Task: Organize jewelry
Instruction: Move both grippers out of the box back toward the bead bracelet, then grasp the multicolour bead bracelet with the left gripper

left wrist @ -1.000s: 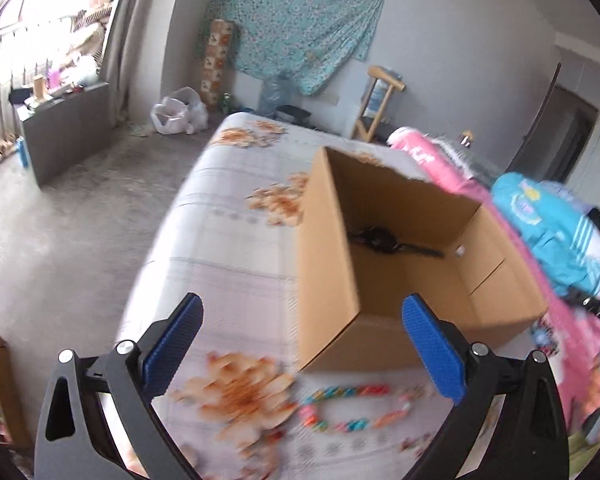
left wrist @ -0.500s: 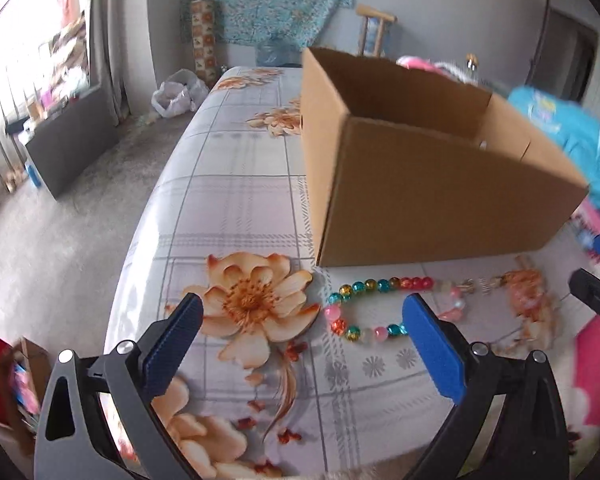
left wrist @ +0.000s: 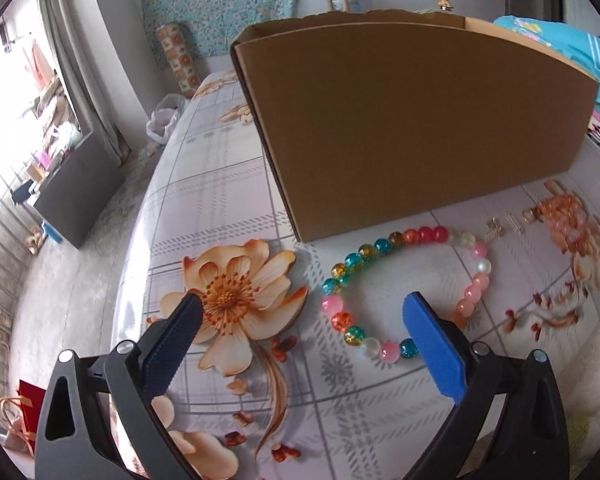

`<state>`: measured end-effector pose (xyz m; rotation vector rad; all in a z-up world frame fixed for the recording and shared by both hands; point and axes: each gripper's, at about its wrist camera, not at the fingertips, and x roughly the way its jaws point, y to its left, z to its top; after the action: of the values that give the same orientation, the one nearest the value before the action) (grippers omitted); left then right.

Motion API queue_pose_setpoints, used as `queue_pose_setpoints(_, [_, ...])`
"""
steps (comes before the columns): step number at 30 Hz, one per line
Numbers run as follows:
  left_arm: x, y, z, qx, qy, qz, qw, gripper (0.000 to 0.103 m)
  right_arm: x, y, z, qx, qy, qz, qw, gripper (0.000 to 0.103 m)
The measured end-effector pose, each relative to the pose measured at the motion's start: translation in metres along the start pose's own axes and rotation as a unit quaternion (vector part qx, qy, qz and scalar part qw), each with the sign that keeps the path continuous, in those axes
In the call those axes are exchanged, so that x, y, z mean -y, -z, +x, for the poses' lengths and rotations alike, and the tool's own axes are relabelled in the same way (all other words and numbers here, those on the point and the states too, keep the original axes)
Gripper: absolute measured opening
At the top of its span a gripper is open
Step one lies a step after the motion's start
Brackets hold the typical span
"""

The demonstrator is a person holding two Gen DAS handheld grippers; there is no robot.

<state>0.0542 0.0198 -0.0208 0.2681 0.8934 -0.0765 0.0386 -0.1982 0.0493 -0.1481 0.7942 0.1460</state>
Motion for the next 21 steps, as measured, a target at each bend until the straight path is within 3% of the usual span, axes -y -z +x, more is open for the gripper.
queue_pose_setpoints(9, [-0.007, 0.013, -0.003, -0.021, 0.024, -0.02, 0.9993, 0.098, 0.001, 0.007, -0.014, 0.045, -0.025, 0.004, 0.999, 0.095])
queue_pose_setpoints(11, [-0.012, 0.016, -0.001, -0.026, 0.038, -0.032, 0.9984, 0.098, -0.002, 0.01, -0.007, 0.025, -0.033, -0.011, 0.999, 0.095])
queue_pose_setpoints(15, [-0.028, 0.023, -0.002, -0.035, 0.059, -0.04, 0.9969, 0.098, -0.006, 0.012, -0.006, 0.015, -0.093, -0.001, 0.996, 0.095])
queue_pose_setpoints(18, [-0.033, 0.03, -0.006, -0.034, 0.057, -0.037, 0.9971, 0.098, -0.016, 0.01, -0.005, 0.006, -0.118, -0.003, 0.993, 0.094])
queue_pose_setpoints(21, [-0.034, 0.039, -0.012, -0.028, 0.053, -0.036, 0.9975, 0.095, -0.023, 0.006, 0.004, -0.013, -0.148, 0.002, 0.989, 0.082])
